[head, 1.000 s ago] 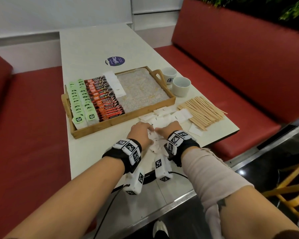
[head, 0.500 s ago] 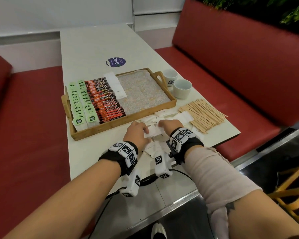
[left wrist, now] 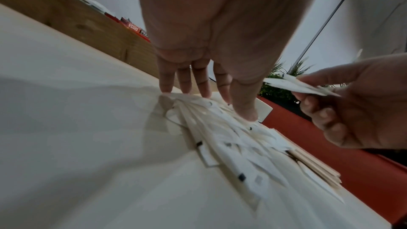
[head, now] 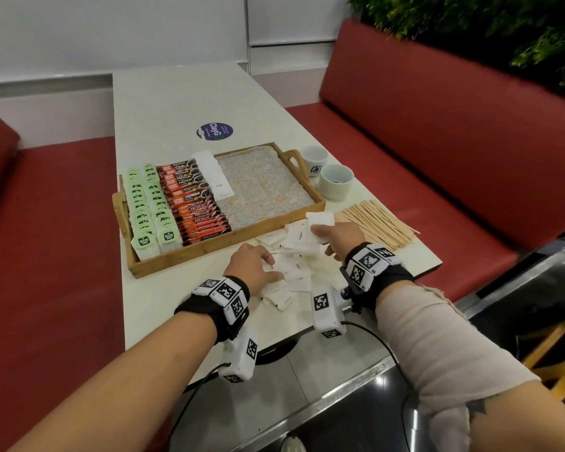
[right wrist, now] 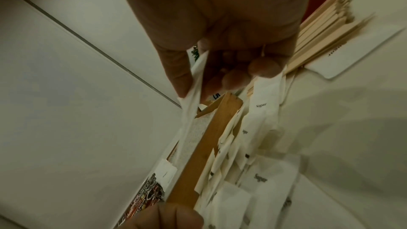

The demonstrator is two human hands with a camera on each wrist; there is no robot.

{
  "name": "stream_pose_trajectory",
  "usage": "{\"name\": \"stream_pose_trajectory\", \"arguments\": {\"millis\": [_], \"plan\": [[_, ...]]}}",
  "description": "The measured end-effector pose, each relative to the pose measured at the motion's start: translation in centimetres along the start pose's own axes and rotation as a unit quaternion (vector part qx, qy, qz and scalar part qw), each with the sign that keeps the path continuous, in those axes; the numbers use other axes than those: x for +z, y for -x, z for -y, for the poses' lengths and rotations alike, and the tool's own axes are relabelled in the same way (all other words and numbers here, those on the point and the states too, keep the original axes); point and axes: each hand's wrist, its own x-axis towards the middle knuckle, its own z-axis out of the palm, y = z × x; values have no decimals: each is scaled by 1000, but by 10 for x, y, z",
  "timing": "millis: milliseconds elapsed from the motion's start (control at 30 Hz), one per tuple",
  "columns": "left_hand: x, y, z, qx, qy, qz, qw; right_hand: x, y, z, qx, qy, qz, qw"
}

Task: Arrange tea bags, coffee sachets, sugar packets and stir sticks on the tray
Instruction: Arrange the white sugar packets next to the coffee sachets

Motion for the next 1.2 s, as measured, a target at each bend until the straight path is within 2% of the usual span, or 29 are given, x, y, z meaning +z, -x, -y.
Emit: {"name": "stream_pose_trajectory", "arguments": {"millis": [100,167,200,300,367,433,533,600,700,767,800,900,967,1100,1200], "plan": [[-6,2,-7,3,76,-52,996,2,-1,0,-75,-18,11,997],[-14,5,-16,5,221,-87,971,5,0,2,-107,-44,29,993],[-19,6,-22,-3,310,-77,948,8,1,3,-115,-56,43,991],[-34,8,-34,-43,514,22,856,18,7,11,-133,-56,108,983],[-42,9,-38,-42,589,82,803,29,12,16,-150,-32,168,974],[-48,10,-40,-42,622,118,773,37,16,22,-173,24,210,962],[-49,10,-32,-62,622,146,767,45,19,31,-201,151,235,939],[-48,9,-23,-76,600,143,783,51,20,33,-201,232,248,919],[-48,8,-9,-99,575,92,807,60,16,31,-199,336,196,899],[-50,6,-1,-120,564,42,816,65,13,26,-189,353,163,902],[-51,6,2,-132,562,22,817,69,11,22,-188,364,169,896],[-53,6,13,-163,567,-10,807,81,12,12,-205,453,210,842],[-53,6,20,-179,570,-19,802,87,12,9,-219,503,207,810],[-50,6,28,-196,580,-28,790,89,9,9,-225,493,197,817],[-48,5,29,-200,582,-30,788,90,8,14,-241,504,191,807]]}}
